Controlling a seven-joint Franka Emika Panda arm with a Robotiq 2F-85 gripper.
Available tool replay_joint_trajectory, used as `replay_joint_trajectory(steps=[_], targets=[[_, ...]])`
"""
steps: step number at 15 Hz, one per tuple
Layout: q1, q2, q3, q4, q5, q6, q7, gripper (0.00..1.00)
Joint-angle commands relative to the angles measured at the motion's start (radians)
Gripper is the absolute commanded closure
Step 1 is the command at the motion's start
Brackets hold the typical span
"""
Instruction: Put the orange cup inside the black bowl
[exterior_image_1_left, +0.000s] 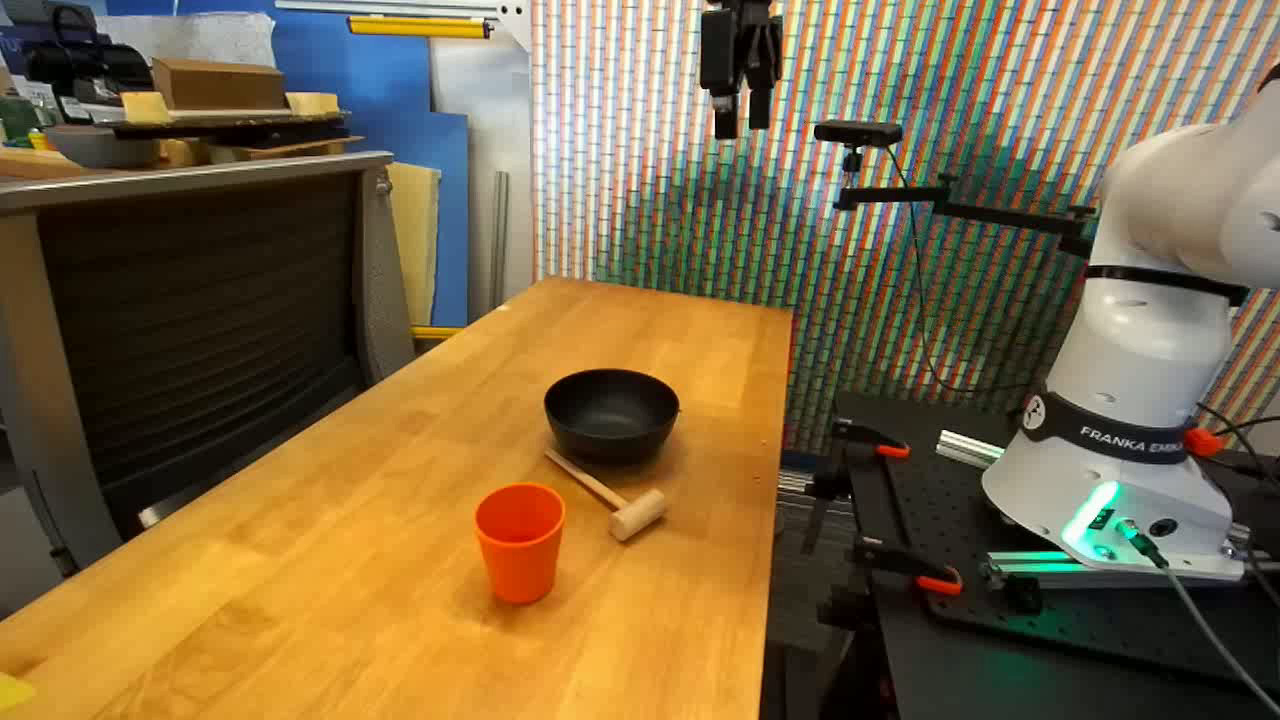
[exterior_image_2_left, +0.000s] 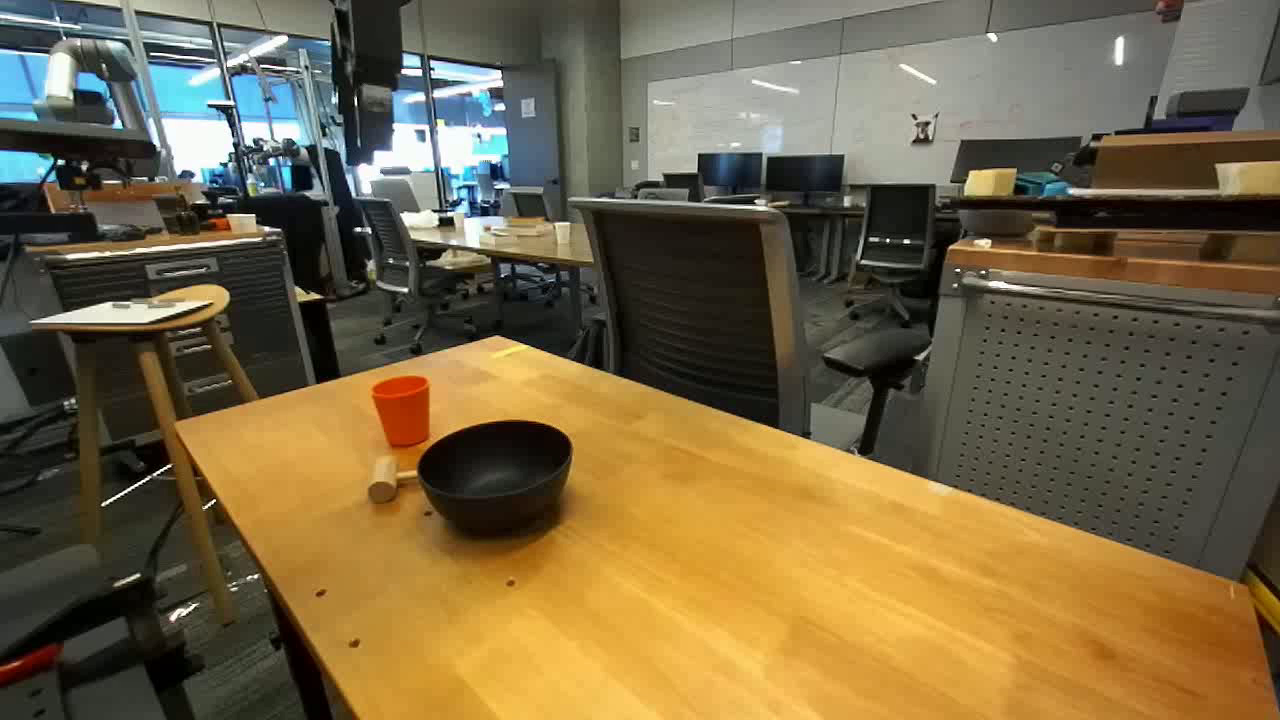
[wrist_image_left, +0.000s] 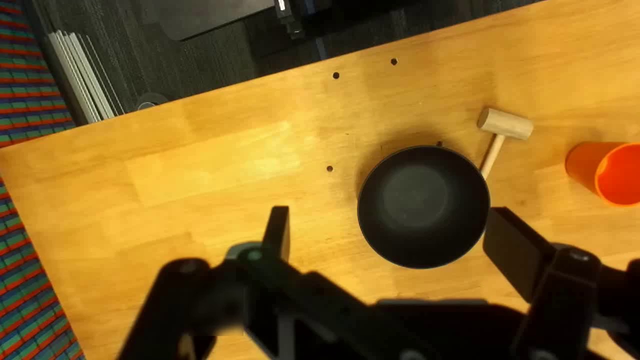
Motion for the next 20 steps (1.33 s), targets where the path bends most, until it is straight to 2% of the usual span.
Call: replay_joint_trajectory(steps=[1,5,6,12,16,20], targets=[[0.008,0.001,-0.007,0.005,-0.002,-0.002,0.002,0.00],[0.008,-0.003,-0.007,0.010,-0.002,-0.002,0.002,0.00],[0.015,0.012,0.001,-0.002,0.019,0.029,0.027,0.00],[0.098,0.131,0.114,-0.091,0.148,0.396,0.237,0.00],[0.146,0.251,0.186,-0.111,0.110,0.587,0.351,0.00],[0.185,0.368,0.205,-0.125,0.052,0.692,0.423,0.00]])
